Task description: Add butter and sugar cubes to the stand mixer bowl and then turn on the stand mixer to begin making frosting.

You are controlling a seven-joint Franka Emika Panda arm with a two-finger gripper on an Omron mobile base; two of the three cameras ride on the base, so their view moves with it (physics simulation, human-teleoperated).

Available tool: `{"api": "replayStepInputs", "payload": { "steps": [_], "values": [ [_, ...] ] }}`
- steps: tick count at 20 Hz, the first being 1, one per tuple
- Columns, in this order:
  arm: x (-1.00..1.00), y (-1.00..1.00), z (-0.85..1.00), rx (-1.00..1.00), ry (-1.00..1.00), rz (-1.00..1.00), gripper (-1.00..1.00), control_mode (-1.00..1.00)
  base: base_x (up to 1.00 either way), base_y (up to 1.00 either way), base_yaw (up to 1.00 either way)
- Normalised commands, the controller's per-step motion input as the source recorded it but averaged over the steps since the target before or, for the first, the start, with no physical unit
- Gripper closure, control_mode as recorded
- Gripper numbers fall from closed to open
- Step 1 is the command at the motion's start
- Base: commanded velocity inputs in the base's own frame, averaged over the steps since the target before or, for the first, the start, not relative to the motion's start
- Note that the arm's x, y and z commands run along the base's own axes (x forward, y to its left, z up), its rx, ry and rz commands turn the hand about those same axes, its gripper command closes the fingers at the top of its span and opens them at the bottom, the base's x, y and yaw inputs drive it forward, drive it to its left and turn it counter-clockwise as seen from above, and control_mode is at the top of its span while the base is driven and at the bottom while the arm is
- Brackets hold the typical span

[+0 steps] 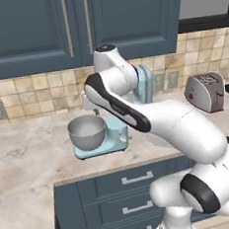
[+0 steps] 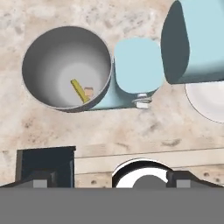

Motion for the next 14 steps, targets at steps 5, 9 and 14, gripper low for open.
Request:
{"api": "replayStepInputs", "payload": {
  "steps": [5,9,14],
  "values": [
    [-0.83,-1.00,0.22,0.05,0.00,0.19,-1.00,-1.00,0.00,0.00,0.00],
    [-0.72,-1.00,0.03,0.13,-0.04,0.32,-1.00,-1.00,0.00,0.00,0.00],
    [-0.56,-1.00,0.00,0.18,-0.08,0.37,-1.00,-1.00,0.00,0.00,0.00]
  ]
}}
